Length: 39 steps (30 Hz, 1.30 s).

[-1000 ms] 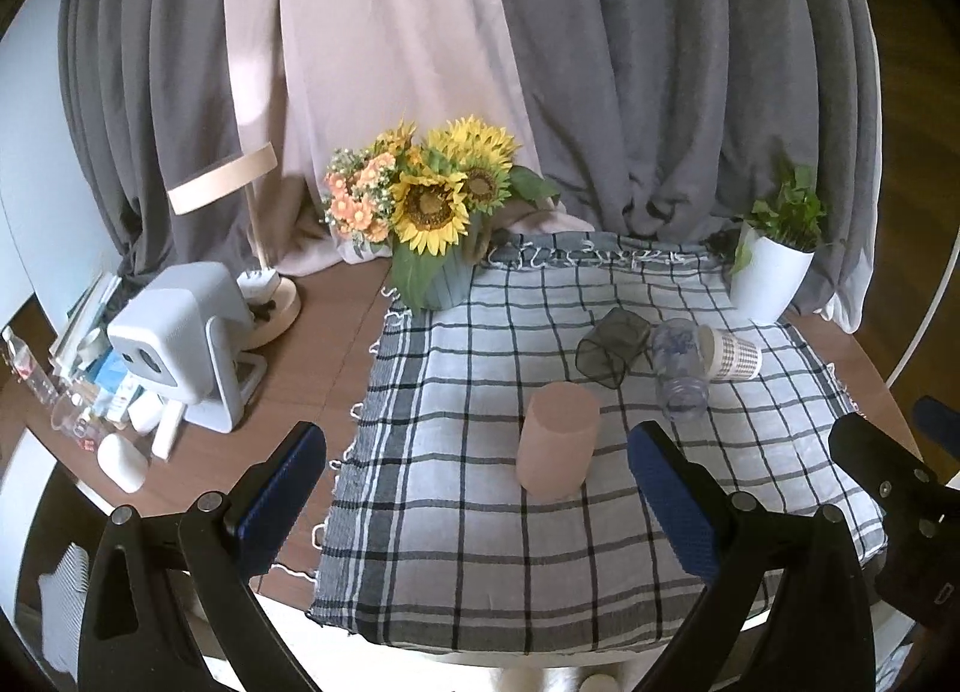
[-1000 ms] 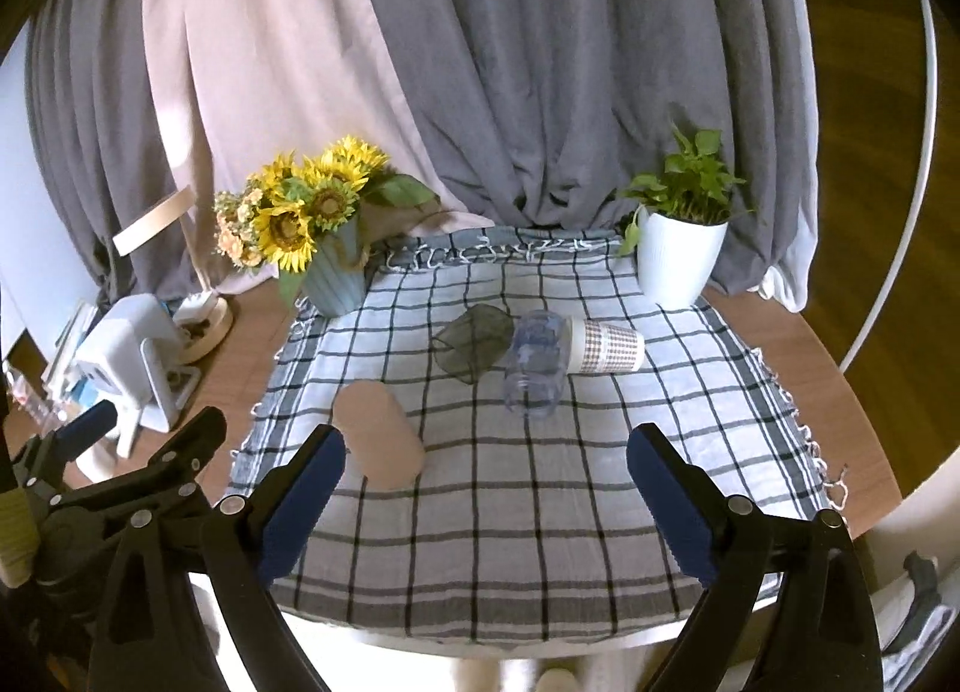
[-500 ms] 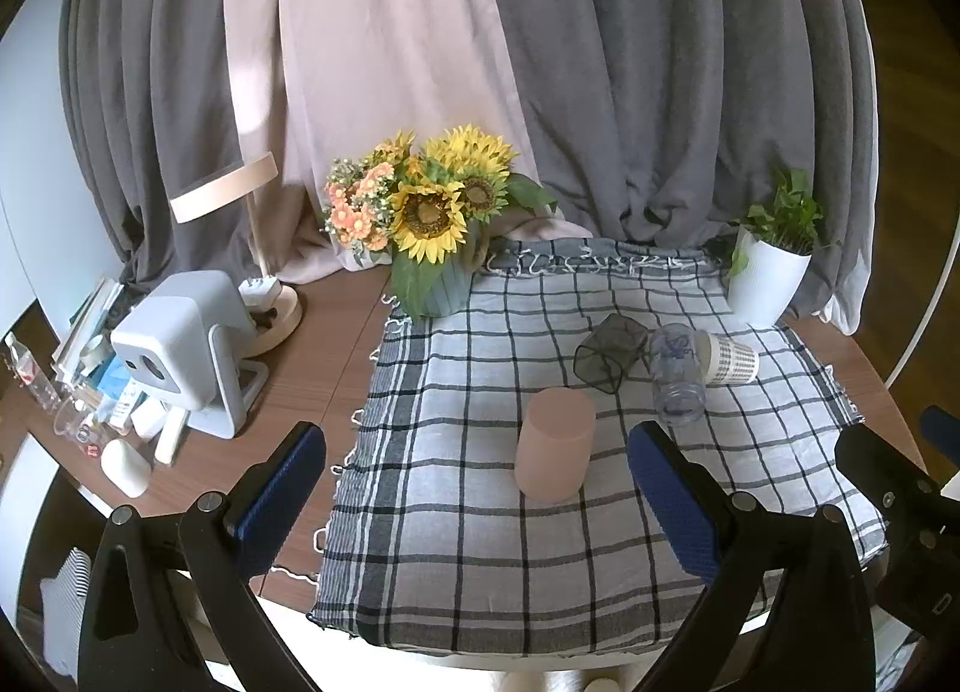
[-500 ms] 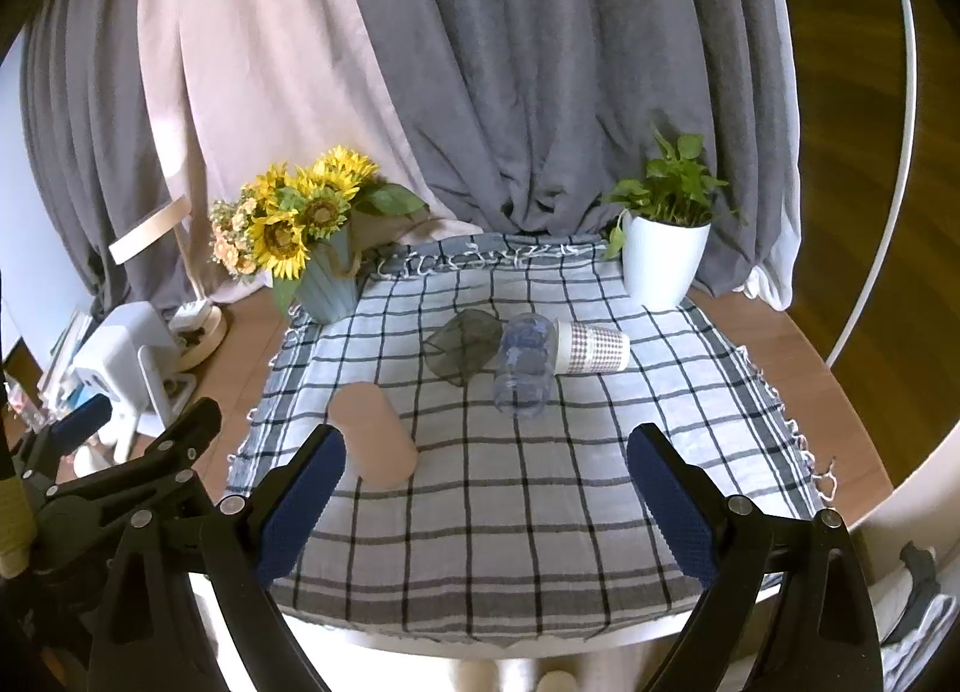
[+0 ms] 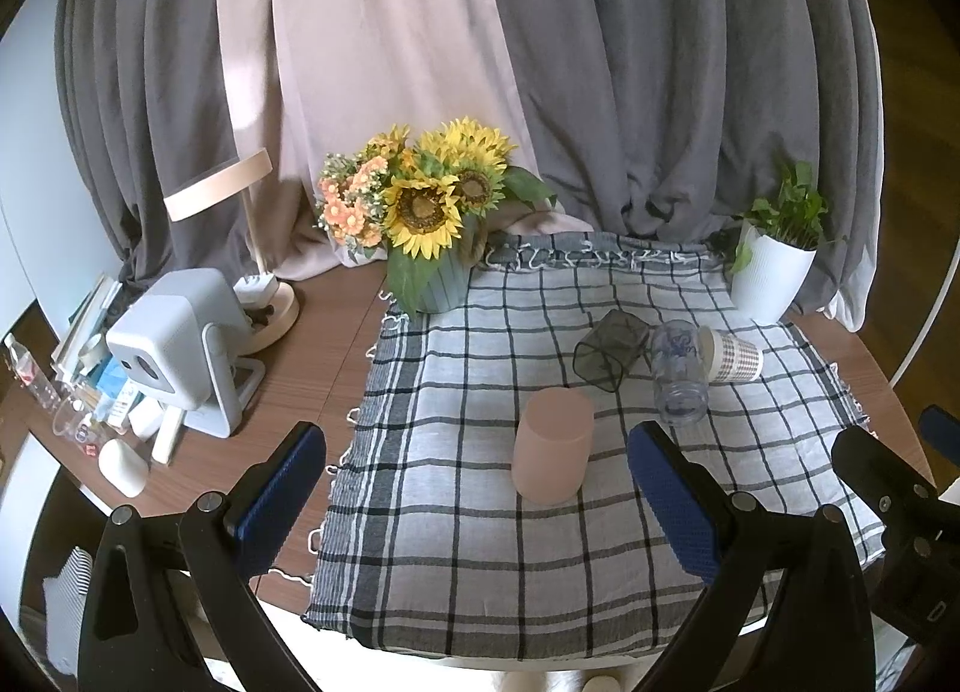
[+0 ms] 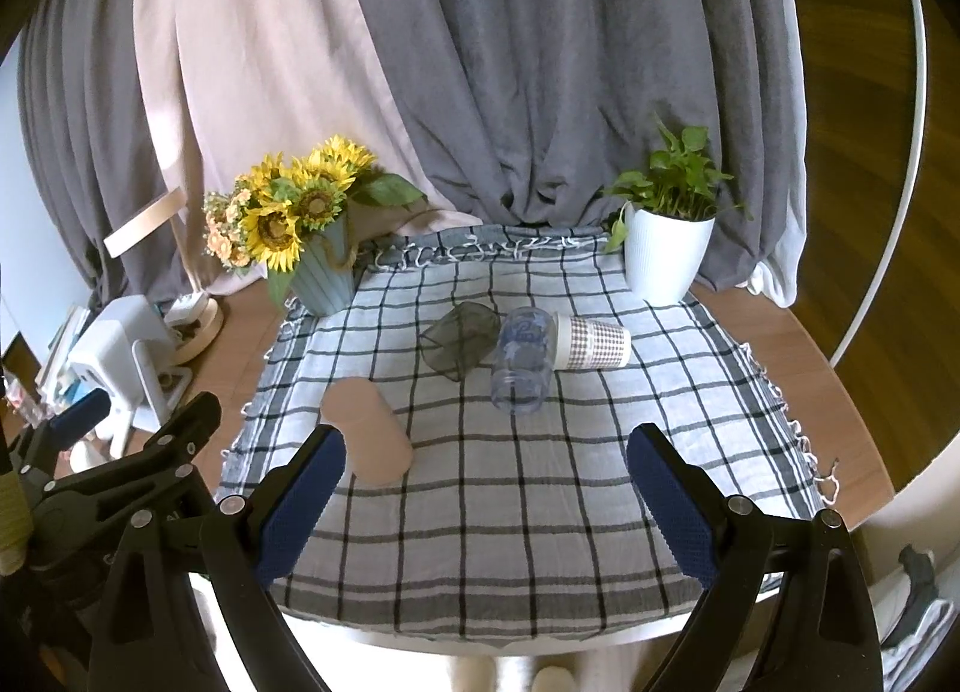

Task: Flip cup upside down

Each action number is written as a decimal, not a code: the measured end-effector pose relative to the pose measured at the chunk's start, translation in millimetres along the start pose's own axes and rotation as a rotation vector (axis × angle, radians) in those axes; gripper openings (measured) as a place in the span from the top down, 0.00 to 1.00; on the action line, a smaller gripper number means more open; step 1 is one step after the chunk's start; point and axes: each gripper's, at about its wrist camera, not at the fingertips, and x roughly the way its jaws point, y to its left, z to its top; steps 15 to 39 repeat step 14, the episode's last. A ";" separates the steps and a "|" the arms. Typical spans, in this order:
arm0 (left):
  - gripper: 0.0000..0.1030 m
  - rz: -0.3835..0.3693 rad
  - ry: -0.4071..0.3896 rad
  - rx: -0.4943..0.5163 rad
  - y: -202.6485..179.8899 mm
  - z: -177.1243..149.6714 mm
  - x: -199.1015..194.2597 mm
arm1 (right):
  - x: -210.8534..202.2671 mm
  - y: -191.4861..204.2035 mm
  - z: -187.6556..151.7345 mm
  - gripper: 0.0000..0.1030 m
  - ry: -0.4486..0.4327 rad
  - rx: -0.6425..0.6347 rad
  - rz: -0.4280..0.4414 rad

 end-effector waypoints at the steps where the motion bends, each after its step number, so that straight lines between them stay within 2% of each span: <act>1: 0.00 0.002 0.000 0.000 -0.1 0.0 0.0 | 1.3 -0.5 0.4 0.08 0.002 0.001 0.001; 39: 0.00 0.012 0.009 0.007 -3.2 4.2 7.7 | 11.7 -2.5 2.4 0.08 0.016 0.001 0.004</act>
